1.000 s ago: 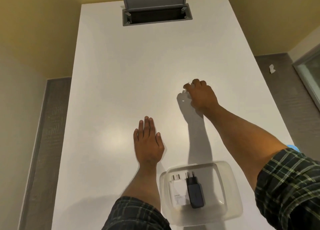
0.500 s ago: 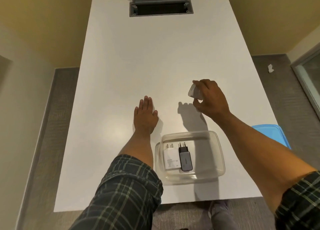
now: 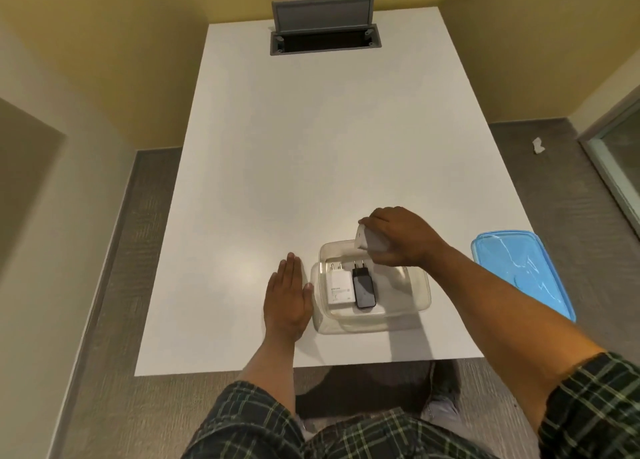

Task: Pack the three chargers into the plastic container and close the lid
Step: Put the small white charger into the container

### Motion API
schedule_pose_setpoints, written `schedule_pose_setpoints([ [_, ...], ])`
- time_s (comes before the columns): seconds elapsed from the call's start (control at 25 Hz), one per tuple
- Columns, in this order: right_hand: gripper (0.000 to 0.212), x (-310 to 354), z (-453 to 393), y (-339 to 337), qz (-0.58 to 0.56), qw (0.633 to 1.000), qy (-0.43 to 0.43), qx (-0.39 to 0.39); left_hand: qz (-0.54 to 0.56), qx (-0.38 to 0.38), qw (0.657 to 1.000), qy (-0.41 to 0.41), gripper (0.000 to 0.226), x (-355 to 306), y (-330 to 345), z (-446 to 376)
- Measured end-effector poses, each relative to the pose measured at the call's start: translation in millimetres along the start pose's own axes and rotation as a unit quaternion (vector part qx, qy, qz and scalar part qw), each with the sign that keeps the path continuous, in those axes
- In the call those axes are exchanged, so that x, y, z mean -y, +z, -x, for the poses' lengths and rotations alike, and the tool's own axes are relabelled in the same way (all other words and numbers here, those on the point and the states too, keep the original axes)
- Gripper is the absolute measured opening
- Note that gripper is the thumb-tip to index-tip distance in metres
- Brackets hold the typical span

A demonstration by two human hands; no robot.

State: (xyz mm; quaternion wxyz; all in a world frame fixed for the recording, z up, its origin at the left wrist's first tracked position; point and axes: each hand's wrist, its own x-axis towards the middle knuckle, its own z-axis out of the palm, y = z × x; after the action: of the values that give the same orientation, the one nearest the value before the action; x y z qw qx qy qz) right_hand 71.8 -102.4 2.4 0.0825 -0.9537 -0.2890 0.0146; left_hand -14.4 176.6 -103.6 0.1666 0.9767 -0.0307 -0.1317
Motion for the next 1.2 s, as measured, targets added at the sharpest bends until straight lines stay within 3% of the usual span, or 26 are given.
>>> schedule_pose_setpoints([
  [0.32,0.062,17.6,36.2,12.2,0.049,0.985,0.021,0.162,-0.056,0.093,0.994,-0.019,0.069,-5.3,11.0,15.4],
  [0.52,0.047,22.4,36.1,22.4,0.094,0.967,-0.006,0.237,-0.071,0.115,0.991,-0.015,0.071,-6.4,6.5,10.7],
  [1.0,0.045,23.2,36.1,32.1,0.148,0.961,-0.058,0.225,-0.06,0.142,0.988,-0.018,0.072,-4.4,7.3,6.6],
  [1.2,0.053,19.8,37.2,26.1,0.172,0.943,-0.127,0.256,-0.059,0.146,0.987,-0.019,0.072,-4.4,7.7,4.5],
])
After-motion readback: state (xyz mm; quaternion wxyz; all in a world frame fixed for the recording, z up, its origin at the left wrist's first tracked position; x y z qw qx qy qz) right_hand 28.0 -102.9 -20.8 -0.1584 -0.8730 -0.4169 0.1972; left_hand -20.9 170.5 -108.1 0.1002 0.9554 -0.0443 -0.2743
